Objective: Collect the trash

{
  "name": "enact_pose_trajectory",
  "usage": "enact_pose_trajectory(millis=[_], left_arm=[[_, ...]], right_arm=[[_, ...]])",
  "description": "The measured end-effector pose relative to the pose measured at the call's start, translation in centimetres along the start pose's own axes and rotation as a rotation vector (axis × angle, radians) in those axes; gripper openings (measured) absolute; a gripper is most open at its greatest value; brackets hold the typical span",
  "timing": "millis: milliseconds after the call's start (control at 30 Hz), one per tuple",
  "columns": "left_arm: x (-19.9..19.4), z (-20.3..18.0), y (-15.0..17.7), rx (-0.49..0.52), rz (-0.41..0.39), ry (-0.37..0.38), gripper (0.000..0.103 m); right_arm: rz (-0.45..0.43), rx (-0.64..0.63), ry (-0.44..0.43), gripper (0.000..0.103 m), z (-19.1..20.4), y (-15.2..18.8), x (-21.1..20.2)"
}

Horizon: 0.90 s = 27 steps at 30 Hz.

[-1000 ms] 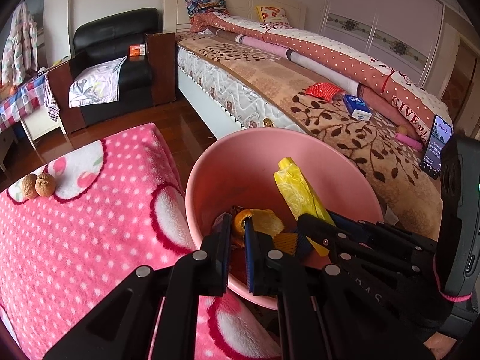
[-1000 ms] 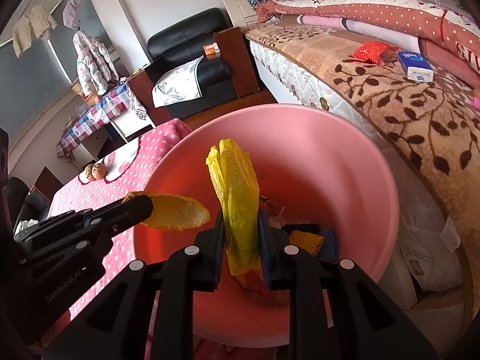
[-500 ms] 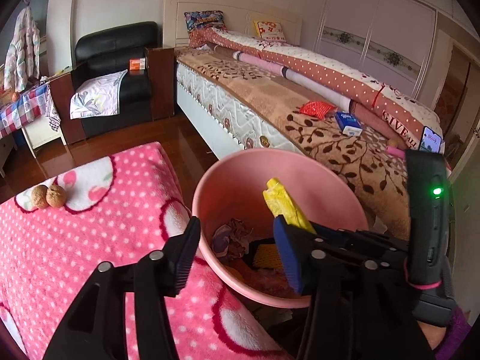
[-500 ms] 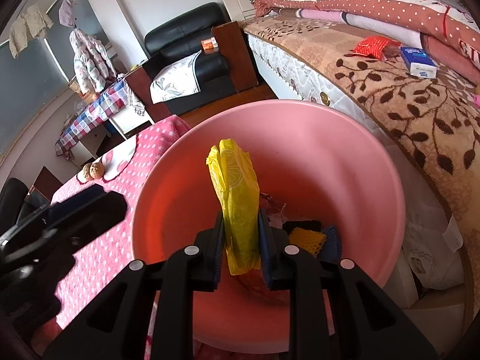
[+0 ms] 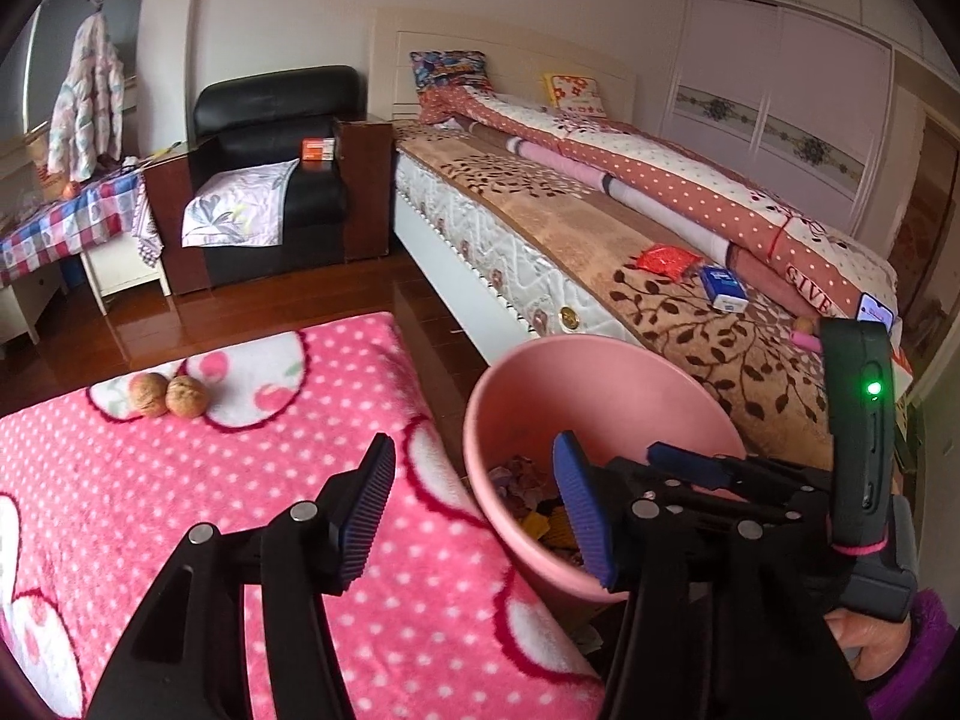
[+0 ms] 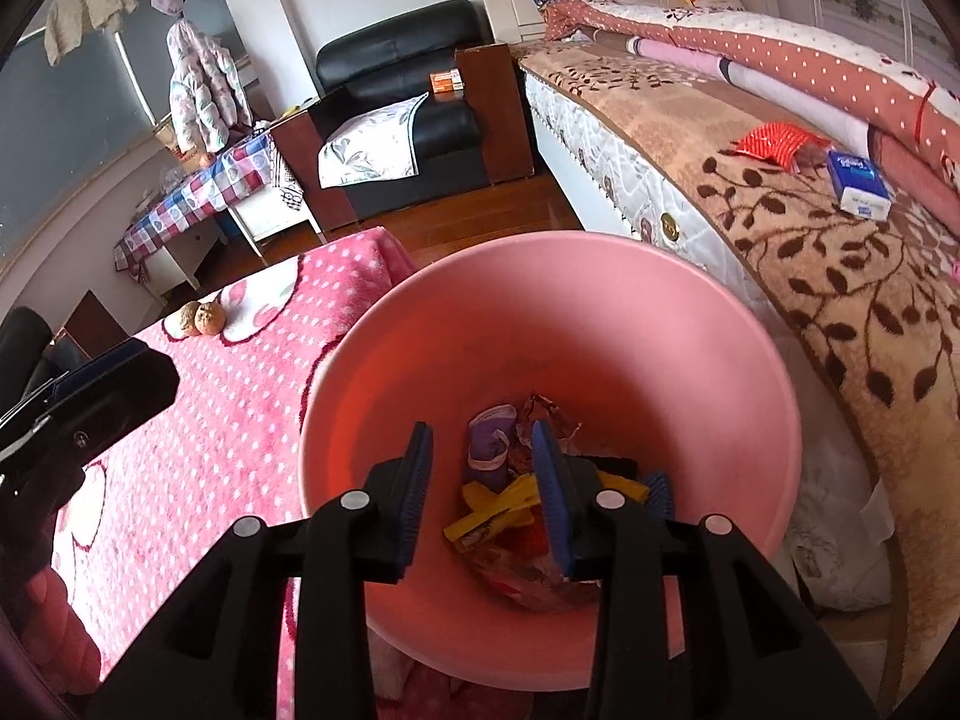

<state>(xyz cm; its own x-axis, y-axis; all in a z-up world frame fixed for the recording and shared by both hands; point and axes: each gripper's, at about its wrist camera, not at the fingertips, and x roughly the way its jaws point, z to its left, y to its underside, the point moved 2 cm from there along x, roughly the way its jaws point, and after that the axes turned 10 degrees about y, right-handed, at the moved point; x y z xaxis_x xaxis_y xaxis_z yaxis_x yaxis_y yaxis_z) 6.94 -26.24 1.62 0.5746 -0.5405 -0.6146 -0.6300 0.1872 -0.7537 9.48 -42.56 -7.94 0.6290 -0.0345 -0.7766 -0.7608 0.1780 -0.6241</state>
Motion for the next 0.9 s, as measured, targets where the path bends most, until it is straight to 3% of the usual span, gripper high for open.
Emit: enact_pose_trajectory(millis=[367, 900], left_arm=[[-2.3, 1.2, 1.2, 0.009, -0.001, -0.039, 0.059], [-5.8, 2.0, 2.0, -0.016, -0.041, -0.072, 0.06]], right_arm=[[-0.015, 0.074, -0.024, 0.035, 0.0, 0.4, -0.8], [-0.108, 0.005, -0.09, 0.035, 3.9, 2.3, -5.3]])
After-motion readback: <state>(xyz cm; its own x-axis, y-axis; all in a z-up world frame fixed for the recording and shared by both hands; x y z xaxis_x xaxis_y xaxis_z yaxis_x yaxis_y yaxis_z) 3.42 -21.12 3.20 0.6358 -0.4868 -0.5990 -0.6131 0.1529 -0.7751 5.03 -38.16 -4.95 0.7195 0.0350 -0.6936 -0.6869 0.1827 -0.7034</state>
